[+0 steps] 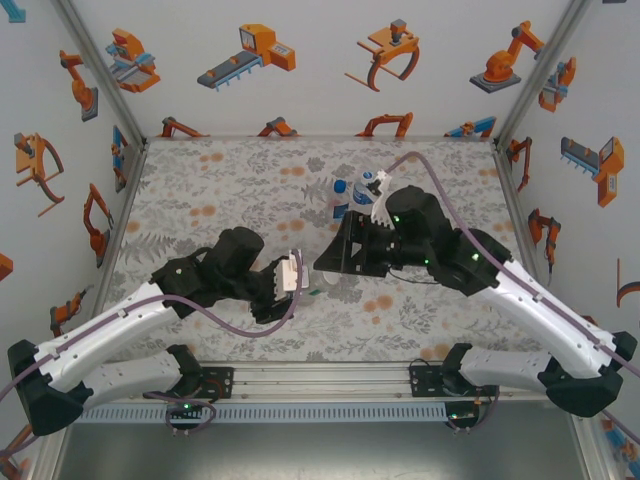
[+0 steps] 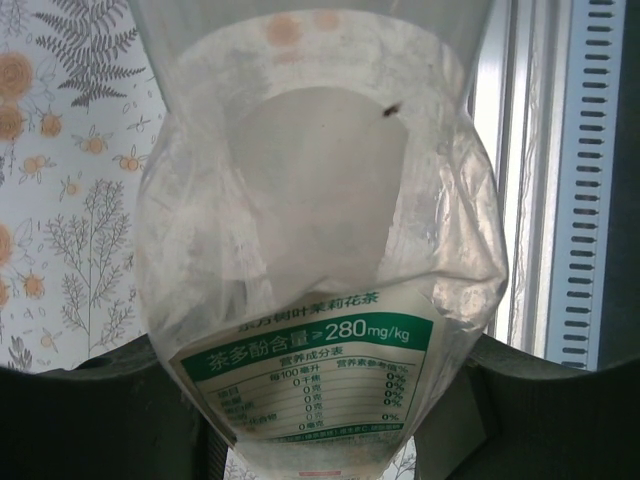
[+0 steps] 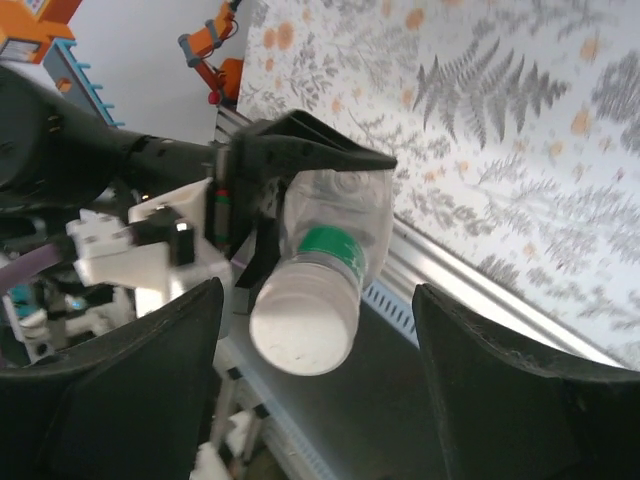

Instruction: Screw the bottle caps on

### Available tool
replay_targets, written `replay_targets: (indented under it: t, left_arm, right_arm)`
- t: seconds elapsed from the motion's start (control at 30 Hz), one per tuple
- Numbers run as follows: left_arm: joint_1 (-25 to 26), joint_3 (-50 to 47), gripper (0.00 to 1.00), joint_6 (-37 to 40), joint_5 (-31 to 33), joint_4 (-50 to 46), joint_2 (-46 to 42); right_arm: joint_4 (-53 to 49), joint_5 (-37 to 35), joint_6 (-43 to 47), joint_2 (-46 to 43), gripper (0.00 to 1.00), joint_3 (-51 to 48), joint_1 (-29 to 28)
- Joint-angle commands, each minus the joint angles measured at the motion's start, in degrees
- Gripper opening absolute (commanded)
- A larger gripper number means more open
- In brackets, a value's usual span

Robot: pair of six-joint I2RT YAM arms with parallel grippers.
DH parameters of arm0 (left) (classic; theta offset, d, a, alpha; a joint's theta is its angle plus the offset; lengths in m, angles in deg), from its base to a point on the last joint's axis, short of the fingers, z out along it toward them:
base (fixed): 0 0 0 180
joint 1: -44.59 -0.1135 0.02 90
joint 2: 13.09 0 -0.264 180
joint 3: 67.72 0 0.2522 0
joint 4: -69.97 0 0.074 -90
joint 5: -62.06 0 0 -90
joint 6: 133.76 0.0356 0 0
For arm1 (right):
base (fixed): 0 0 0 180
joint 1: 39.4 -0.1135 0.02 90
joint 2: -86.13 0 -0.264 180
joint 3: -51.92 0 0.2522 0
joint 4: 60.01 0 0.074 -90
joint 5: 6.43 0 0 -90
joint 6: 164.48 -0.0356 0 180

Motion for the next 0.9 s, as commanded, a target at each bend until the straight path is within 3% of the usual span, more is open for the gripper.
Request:
replay_targets:
  t: [0.0, 0.13, 0.4, 0.5, 0.87]
  left_arm:
    - [0.3, 0.1, 0.0, -0.9, -2.7, 1.5, -1.2]
    - [0.3, 0.3, 0.0, -0.8, -3.1, 1.5, -1.2]
    - [0.4, 0.6, 0.0, -0.9, -3.9, 1.0, -0.8]
    - [0.4, 0.6, 0.0, -1.0, -4.2, 0.9, -0.8]
    - [0.6, 0.8, 0.0, -1.0, -4.4, 0.4, -0.9]
  right_arm:
    - [-2.2, -2.8, 14.5, -0.2, 0.69, 5.2, -0.3]
    - [-2.4, -0.7, 30.5, -0.2, 0.69, 7.7, -0.3]
    - [-4.8, 23.9, 67.1, -0.5, 0.69, 8.6, -0.3]
    - [-7.2, 28.7, 76.7, -0.1, 0.69, 8.4, -0.3]
    - [-6.7, 27.0, 80.8, 2.9, 0.63, 7.6, -0.4]
